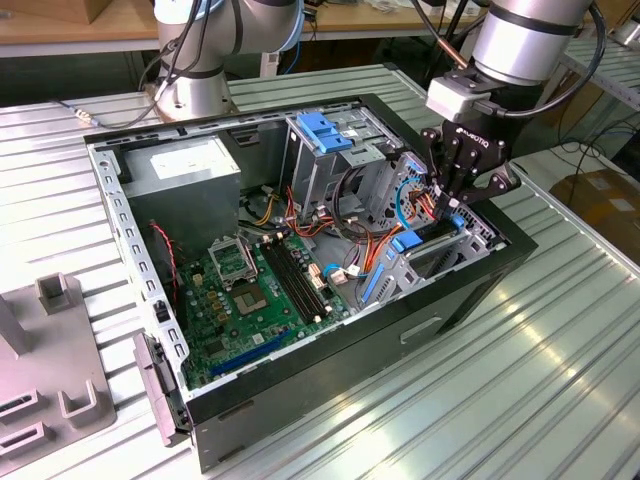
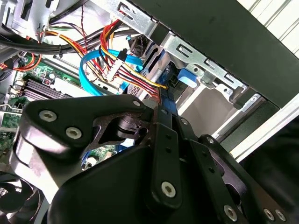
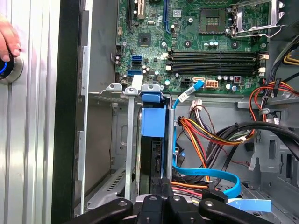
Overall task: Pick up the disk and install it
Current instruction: 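Insert the first disk wire, then insert the second disk wire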
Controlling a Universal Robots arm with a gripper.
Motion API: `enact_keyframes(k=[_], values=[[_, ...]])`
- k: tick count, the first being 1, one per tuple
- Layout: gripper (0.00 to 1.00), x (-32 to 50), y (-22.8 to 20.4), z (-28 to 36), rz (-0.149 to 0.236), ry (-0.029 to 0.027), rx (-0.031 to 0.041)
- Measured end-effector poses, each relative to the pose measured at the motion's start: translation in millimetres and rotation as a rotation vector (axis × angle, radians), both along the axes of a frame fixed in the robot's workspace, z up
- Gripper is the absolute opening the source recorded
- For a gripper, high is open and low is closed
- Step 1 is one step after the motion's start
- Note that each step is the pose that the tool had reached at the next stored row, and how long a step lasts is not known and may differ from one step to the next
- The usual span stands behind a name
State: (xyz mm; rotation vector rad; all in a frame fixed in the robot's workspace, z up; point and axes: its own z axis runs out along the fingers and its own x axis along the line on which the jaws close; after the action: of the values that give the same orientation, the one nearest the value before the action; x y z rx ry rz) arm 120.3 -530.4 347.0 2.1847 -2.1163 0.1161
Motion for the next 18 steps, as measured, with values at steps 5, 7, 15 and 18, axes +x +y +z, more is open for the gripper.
enact_keyframes(k=[5, 7, 15, 18], values=[[0.11, 0.0, 0.0, 0.0, 0.0, 0.0, 0.0], [0.11, 0.0, 0.0, 0.1, 0.0, 0.0, 0.0], [0.11, 0.0, 0.0, 13.2, 0.0, 0.0, 0.0004], [0.11, 0.0, 0.0, 21.8, 0.0, 0.0001, 0.0005]])
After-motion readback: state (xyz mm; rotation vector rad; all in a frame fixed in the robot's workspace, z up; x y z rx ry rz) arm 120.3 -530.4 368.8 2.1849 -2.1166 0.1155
